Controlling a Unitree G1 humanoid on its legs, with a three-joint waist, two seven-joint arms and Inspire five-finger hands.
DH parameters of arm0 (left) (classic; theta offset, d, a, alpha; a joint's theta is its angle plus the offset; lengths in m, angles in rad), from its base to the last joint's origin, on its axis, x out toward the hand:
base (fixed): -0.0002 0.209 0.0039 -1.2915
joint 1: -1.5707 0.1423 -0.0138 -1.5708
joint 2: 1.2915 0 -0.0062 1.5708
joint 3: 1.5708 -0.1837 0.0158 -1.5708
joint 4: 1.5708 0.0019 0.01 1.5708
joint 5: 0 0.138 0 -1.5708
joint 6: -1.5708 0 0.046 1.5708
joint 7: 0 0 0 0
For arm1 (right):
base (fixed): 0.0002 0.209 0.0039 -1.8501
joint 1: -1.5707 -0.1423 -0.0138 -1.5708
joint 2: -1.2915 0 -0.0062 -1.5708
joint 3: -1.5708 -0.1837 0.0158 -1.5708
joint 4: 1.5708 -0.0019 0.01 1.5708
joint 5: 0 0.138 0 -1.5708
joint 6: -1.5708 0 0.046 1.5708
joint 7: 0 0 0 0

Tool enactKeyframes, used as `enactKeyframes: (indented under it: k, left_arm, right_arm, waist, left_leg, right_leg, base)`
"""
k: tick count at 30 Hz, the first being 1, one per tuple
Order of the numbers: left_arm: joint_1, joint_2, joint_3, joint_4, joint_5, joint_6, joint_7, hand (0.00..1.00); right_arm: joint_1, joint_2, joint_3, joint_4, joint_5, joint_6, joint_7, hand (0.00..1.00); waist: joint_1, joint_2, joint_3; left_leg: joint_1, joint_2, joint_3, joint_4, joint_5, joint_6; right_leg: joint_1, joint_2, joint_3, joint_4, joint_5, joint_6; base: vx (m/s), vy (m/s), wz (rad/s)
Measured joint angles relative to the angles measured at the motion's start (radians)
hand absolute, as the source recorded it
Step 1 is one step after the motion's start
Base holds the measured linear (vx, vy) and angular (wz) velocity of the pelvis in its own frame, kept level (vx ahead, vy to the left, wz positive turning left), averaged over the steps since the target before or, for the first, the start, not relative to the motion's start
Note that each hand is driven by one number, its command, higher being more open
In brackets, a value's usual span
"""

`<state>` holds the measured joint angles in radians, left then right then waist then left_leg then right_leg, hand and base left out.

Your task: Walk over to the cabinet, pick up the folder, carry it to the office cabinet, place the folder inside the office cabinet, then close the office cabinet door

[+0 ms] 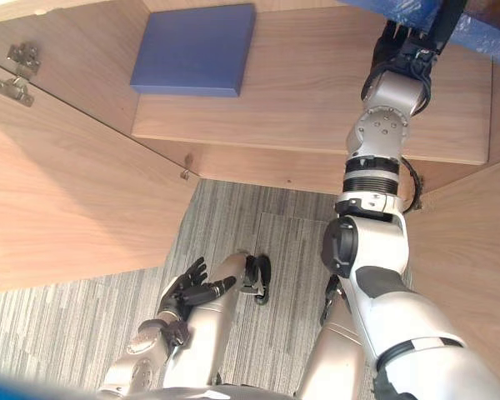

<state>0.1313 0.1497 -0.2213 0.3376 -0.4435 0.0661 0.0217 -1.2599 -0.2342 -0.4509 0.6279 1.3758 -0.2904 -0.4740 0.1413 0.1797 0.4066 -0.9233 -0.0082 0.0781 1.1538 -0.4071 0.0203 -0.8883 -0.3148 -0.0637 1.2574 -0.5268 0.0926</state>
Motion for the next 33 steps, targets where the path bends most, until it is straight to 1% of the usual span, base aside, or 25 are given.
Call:
enactKeyframes:
  k: [5, 9, 10, 12, 13, 14, 16, 17, 19, 21, 24, 25, 27, 28, 29, 31, 32, 33]
  left_arm:
    - [0.0, -0.002, 0.0, 0.002, 0.004, -0.001, 0.0, 1.0]
    - [-0.001, -0.012, 0.002, 0.031, 0.022, -0.018, 0.006, 1.0]
    - [-0.001, -0.014, 0.003, 0.036, 0.022, -0.022, 0.01, 1.0]
    - [-0.001, -0.024, 0.011, 0.047, 0.023, -0.024, 0.018, 1.0]
    - [-0.001, -0.032, 0.014, 0.059, 0.023, -0.035, 0.021, 1.0]
    - [-0.001, -0.044, 0.032, 0.082, 0.026, -0.045, 0.021, 1.0]
    - [-0.003, -0.053, 0.047, 0.107, 0.035, -0.049, 0.019, 1.0]
    - [-0.007, -0.056, 0.049, 0.12, 0.042, -0.055, 0.017, 1.0]
    - [-0.035, -0.057, 0.054, 0.168, 0.064, -0.067, 0.013, 1.0]
    - [-0.046, -0.057, 0.068, 0.201, 0.072, -0.079, 0.005, 1.0]
    - [-0.074, -0.058, 0.093, 0.249, 0.086, -0.084, -0.013, 1.0]
    - [-0.085, -0.06, 0.103, 0.263, 0.1, -0.087, -0.022, 1.0]
    - [-0.102, -0.067, 0.126, 0.29, 0.104, -0.088, -0.033, 1.0]
    - [-0.117, -0.07, 0.132, 0.312, 0.105, -0.088, -0.036, 1.0]
    - [-0.12, -0.07, 0.134, 0.317, 0.105, -0.088, -0.04, 1.0]
    - [-0.12, -0.074, 0.158, 0.322, 0.123, -0.091, -0.052, 1.0]
    - [-0.12, -0.074, 0.16, 0.325, 0.125, -0.093, -0.053, 1.0]
    - [-0.12, -0.074, 0.167, 0.332, 0.132, -0.1, -0.057, 1.0]
  right_arm:
    - [0.009, 0.002, 0.001, 0.034, -0.004, 0.035, 0.0, 1.0]
    - [0.05, 0.025, 0.001, 0.067, -0.056, 0.056, -0.005, 1.0]
    - [0.061, 0.032, 0.001, 0.067, -0.084, 0.068, -0.006, 1.0]
    - [0.108, 0.041, 0.011, 0.086, -0.196, 0.124, -0.003, 1.0]
    - [0.133, 0.041, 0.025, 0.104, -0.242, 0.148, 0.007, 1.0]
    - [0.174, 0.04, 0.061, 0.137, -0.302, 0.181, 0.033, 1.0]
    - [0.191, 0.04, 0.12, 0.157, -0.397, 0.228, 0.1, 1.0]
    - [0.192, 0.038, 0.141, 0.174, -0.417, 0.244, 0.116, 1.0]
    - [0.205, 0.014, 0.193, 0.223, -0.48, 0.29, 0.188, 1.0]
    - [0.207, -0.005, 0.245, 0.255, -0.486, 0.314, 0.244, 1.0]
    - [0.208, -0.034, 0.29, 0.315, -0.545, 0.333, 0.322, 1.0]
    - [0.21, -0.047, 0.307, 0.334, -0.596, 0.341, 0.358, 1.0]
    - [0.212, -0.067, 0.325, 0.356, -0.644, 0.354, 0.405, 1.0]
    - [0.213, -0.082, 0.336, 0.372, -0.691, 0.356, 0.437, 1.0]
    - [0.214, -0.088, 0.348, 0.377, -0.718, 0.357, 0.45, 1.0]
    - [0.213, -0.105, 0.379, 0.401, -0.839, 0.36, 0.496, 1.0]
    - [0.212, -0.105, 0.389, 0.408, -0.867, 0.36, 0.505, 1.0]
    - [0.211, -0.115, 0.404, 0.419, -0.921, 0.361, 0.521, 1.0]
  waist:
    - [0.001, 0.001, 0.0]
    - [-0.002, 0.001, -0.001]
    - [-0.004, 0.001, -0.001]
    - [-0.008, 0.002, -0.001]
    - [-0.01, 0.002, -0.001]
    - [-0.014, 0.001, -0.001]
    - [-0.034, 0.001, -0.001]
    - [-0.038, 0.001, -0.002]
    - [-0.038, 0.0, -0.003]
    - [-0.042, -0.003, -0.008]
    - [-0.042, -0.021, -0.02]
    - [-0.043, -0.028, -0.023]
    - [-0.043, -0.036, -0.027]
    - [-0.043, -0.036, -0.026]
    - [-0.044, -0.038, -0.026]
    - [-0.044, -0.051, -0.03]
    - [-0.043, -0.055, -0.032]
    - [-0.042, -0.067, -0.039]
  left_leg:
    - [0.006, 0.0, 0.0, -0.018, 0.004, -0.003]
    - [0.038, 0.0, 0.0, -0.05, 0.004, -0.003]
    - [0.042, 0.002, -0.001, -0.055, 0.004, -0.003]
    - [0.055, 0.003, 0.0, -0.068, 0.004, -0.003]
    - [0.06, 0.003, 0.0, -0.073, 0.004, -0.003]
    - [0.067, 0.005, 0.0, -0.083, 0.004, -0.003]
    - [0.075, 0.009, 0.0, -0.089, 0.004, -0.003]
    - [0.081, 0.01, 0.0, -0.09, 0.004, -0.003]
    - [0.101, 0.014, 0.005, -0.107, 0.004, -0.003]
    - [0.103, 0.021, 0.007, -0.113, 0.004, -0.003]
    - [0.106, 0.022, 0.007, -0.12, 0.006, -0.007]
    - [0.107, 0.022, 0.006, -0.122, 0.007, -0.007]
    - [0.108, 0.022, 0.004, -0.124, 0.007, -0.008]
    - [0.113, 0.022, 0.0, -0.125, 0.007, -0.008]
    - [0.114, 0.022, -0.001, -0.126, 0.007, -0.008]
    - [0.122, 0.022, -0.001, -0.137, 0.008, -0.009]
    - [0.125, 0.021, -0.001, -0.142, 0.009, -0.01]
    - [0.13, 0.021, 0.001, -0.156, 0.013, -0.012]
  right_leg:
    - [0.005, 0.0, -0.005, -0.015, 0.0, 0.0]
    - [0.039, 0.002, -0.013, -0.048, 0.001, 0.001]
    - [0.044, 0.003, -0.016, -0.055, 0.001, 0.001]
    - [0.059, 0.003, -0.021, -0.07, 0.002, 0.002]
    - [0.066, 0.004, -0.025, -0.077, 0.002, 0.003]
    - [0.075, 0.006, -0.029, -0.09, 0.003, 0.005]
    - [0.086, 0.01, -0.034, -0.102, 0.005, 0.008]
    - [0.092, 0.011, -0.035, -0.104, 0.005, 0.008]
    - [0.107, 0.015, -0.035, -0.117, 0.008, 0.012]
    - [0.107, 0.023, -0.035, -0.126, 0.012, 0.01]
    - [0.108, 0.023, -0.037, -0.129, 0.012, 0.01]
    - [0.11, 0.023, -0.039, -0.13, 0.012, 0.01]
    - [0.114, 0.022, -0.043, -0.134, 0.012, 0.01]
    - [0.123, 0.022, -0.049, -0.138, 0.012, 0.01]
    - [0.126, 0.022, -0.051, -0.14, 0.012, 0.01]
    - [0.135, 0.021, -0.055, -0.15, 0.014, 0.007]
    - [0.138, 0.02, -0.056, -0.156, 0.016, 0.004]
    - [0.14, 0.02, -0.058, -0.167, 0.021, 0.002]
  base:
    - [0.03, -0.029, 0.01]
    - [0.08, -0.038, 0.0]
    - [0.06, -0.022, 0.01]
    - [0.07, -0.021, 0.01]
    - [0.11, -0.027, 0.0]
    - [0.09, -0.02, -0.01]
    - [0.06, -0.012, -0.03]
    - [0.05, -0.018, -0.03]
    - [0.04, -0.028, -0.07]
    - [0.02, -0.027, -0.09]
    - [0.03, -0.032, -0.01]
    - [0.03, -0.032, 0.02]
    - [0.04, -0.026, 0.03]
    - [0.04, -0.023, 0.05]
    - [0.04, -0.021, 0.04]
    - [0.0, 0.0, 0.0]
    - [0.03, -0.015, 0.01]
    - [0.03, -0.011, -0.02]
